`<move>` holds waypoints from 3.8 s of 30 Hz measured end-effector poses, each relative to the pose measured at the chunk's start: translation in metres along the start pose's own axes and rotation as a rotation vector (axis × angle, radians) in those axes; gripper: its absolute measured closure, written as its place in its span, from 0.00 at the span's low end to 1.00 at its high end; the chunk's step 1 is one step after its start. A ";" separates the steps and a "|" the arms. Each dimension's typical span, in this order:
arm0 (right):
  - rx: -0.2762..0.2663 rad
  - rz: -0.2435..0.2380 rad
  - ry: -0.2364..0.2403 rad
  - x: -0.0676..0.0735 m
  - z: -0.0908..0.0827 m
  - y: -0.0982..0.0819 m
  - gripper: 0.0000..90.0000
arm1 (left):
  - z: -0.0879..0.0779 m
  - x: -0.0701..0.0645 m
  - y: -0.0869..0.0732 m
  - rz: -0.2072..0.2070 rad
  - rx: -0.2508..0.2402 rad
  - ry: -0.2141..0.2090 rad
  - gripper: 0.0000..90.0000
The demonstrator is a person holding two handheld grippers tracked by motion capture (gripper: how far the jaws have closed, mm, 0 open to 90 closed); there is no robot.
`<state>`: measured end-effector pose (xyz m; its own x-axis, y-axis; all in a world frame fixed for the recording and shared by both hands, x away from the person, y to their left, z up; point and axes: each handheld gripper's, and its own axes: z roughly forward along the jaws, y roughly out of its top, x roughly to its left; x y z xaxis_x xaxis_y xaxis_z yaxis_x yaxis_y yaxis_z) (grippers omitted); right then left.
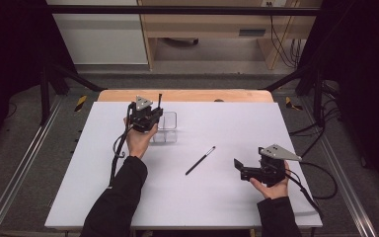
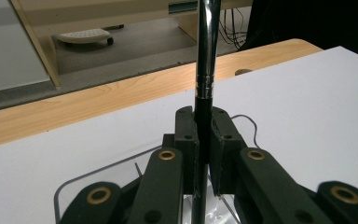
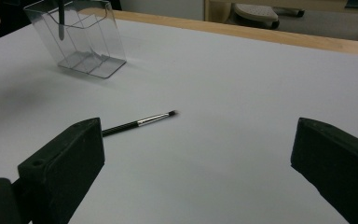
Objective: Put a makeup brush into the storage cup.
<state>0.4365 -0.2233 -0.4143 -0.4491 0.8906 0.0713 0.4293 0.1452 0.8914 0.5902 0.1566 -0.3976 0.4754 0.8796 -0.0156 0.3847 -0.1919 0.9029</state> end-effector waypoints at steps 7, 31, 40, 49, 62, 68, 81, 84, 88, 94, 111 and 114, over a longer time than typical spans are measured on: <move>-0.003 0.002 0.002 0.000 -0.001 0.000 0.03 | -0.002 0.000 -0.007 0.008 0.021 -0.004 0.92; -0.021 0.016 0.007 0.000 -0.004 0.003 0.03 | -0.053 -0.002 -0.008 -0.002 0.032 -0.117 0.54; -0.016 0.013 0.007 0.000 -0.004 0.002 0.03 | -0.082 -0.003 -0.013 0.039 0.026 -0.143 0.42; -0.018 0.009 0.009 0.002 -0.004 0.004 0.04 | -0.105 -0.007 -0.022 0.052 0.009 -0.151 0.30; -0.009 0.000 0.017 0.006 -0.003 0.006 0.04 | -0.126 -0.003 -0.052 0.043 0.032 -0.132 0.20; -0.001 -0.010 0.020 0.010 -0.001 0.008 0.04 | -0.132 -0.003 -0.066 0.038 0.049 -0.132 0.19; 0.007 -0.017 0.030 0.022 0.008 0.013 0.04 | -0.136 0.002 -0.082 0.037 0.081 -0.117 0.16; 0.011 -0.018 0.039 0.030 0.014 0.017 0.04 | -0.137 0.004 -0.083 0.036 0.081 -0.106 0.16; 0.019 -0.026 0.046 0.039 0.024 0.022 0.04 | -0.140 0.006 -0.084 0.028 0.071 -0.100 0.16; 0.033 -0.020 0.049 0.052 0.037 0.026 0.04 | -0.141 0.012 -0.087 0.006 0.070 -0.091 0.16; 0.099 0.025 0.004 0.058 0.070 0.017 0.05 | -0.141 0.014 -0.092 0.016 0.077 -0.081 0.16; 0.107 0.030 -0.002 0.058 0.075 0.015 0.05 | -0.140 0.014 -0.093 0.019 0.080 -0.080 0.16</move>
<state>0.4756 -0.1366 -0.4302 -0.4336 0.8959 0.0967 0.5235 0.1631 0.8363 0.4501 0.2475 -0.4215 0.5438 0.8385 -0.0359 0.4352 -0.2451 0.8664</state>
